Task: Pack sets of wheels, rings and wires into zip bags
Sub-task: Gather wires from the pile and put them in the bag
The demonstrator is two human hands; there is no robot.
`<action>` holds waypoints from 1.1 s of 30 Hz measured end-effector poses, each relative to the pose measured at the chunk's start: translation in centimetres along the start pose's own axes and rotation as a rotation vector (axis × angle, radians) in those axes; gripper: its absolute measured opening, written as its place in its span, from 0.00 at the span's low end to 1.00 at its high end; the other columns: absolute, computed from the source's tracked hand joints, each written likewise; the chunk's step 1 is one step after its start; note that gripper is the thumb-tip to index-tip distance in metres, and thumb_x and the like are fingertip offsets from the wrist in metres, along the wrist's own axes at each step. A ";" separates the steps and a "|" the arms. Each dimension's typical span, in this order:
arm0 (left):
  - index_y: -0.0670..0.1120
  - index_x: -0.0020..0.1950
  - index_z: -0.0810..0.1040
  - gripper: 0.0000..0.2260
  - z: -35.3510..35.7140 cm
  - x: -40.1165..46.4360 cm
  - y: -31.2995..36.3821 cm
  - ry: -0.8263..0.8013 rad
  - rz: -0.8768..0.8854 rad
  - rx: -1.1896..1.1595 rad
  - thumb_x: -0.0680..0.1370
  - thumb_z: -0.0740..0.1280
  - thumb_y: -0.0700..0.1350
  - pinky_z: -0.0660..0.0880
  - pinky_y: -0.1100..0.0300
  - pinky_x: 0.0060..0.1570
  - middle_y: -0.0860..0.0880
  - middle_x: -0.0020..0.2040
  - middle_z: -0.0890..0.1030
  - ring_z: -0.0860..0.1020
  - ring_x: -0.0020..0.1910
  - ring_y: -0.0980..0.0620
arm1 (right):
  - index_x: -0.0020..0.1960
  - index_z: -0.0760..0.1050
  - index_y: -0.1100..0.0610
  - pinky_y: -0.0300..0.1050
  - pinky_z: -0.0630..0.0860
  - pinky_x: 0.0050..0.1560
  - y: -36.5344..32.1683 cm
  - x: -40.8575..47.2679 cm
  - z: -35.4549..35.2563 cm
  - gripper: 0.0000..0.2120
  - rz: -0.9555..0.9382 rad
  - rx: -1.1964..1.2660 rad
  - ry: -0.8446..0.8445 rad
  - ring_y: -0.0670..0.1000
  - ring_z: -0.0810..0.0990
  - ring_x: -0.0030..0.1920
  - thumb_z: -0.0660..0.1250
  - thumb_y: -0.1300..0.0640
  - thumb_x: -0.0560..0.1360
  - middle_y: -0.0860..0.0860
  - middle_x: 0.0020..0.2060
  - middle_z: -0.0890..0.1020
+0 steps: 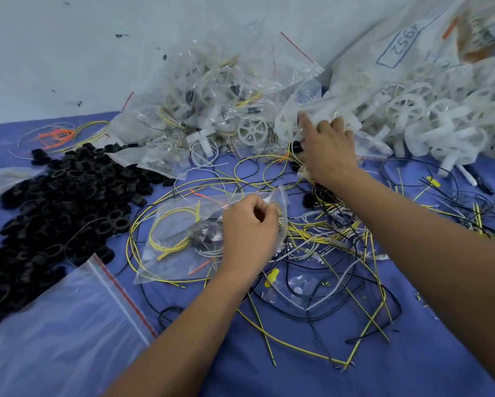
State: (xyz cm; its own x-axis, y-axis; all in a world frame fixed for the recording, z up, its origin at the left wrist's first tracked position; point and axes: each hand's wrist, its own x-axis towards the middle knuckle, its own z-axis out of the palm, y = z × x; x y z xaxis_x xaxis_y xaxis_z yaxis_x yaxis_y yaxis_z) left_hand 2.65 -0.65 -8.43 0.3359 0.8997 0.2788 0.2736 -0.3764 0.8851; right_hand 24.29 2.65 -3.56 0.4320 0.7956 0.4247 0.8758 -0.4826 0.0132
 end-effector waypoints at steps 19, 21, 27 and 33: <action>0.43 0.36 0.75 0.11 0.3 -0.1 0.0 0.040 0.039 0.144 0.78 0.68 0.43 0.67 0.60 0.34 0.49 0.31 0.77 0.75 0.33 0.52 | 0.61 0.69 0.65 0.53 0.73 0.44 0.7 -0.9 -4.2 0.10 0.333 0.533 0.261 0.66 0.79 0.50 0.57 0.66 0.81 0.66 0.55 0.79; 0.44 0.36 0.74 0.11 0.3 -0.1 0.0 0.040 0.028 0.129 0.79 0.68 0.43 0.67 0.61 0.33 0.50 0.31 0.77 0.74 0.32 0.53 | 0.59 0.64 0.62 0.48 0.79 0.35 0.1 -2.4 -5.6 0.05 0.488 1.120 0.279 0.65 0.84 0.43 0.54 0.65 0.83 0.66 0.57 0.78; 0.42 0.36 0.73 0.11 0.0 0.1 0.3 0.212 -0.077 -0.117 0.79 0.67 0.40 0.69 0.59 0.36 0.49 0.32 0.75 0.71 0.32 0.52 | 0.56 0.69 0.60 0.49 0.85 0.36 -2.5 -9.3 -5.1 0.05 0.673 1.988 -0.004 0.55 0.85 0.34 0.55 0.65 0.86 0.57 0.40 0.81; 0.42 0.40 0.73 0.11 -0.2 0.2 0.5 0.336 -0.133 -0.291 0.82 0.65 0.41 0.67 0.67 0.32 0.52 0.32 0.74 0.71 0.30 0.58 | 0.47 0.77 0.59 0.46 0.84 0.38 -3.9 -11.2 -4.9 0.16 0.500 1.971 -0.138 0.56 0.87 0.42 0.55 0.71 0.82 0.57 0.43 0.84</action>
State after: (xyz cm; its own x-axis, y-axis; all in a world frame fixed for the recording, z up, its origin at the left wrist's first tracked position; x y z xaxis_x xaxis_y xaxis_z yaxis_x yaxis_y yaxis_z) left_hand 2.66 -0.67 -7.84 -0.0086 0.9758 0.2184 0.0144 -0.2182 0.9758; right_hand 14.97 -6.20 -3.92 0.5872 0.8092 0.0202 -0.3432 0.2715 -0.8992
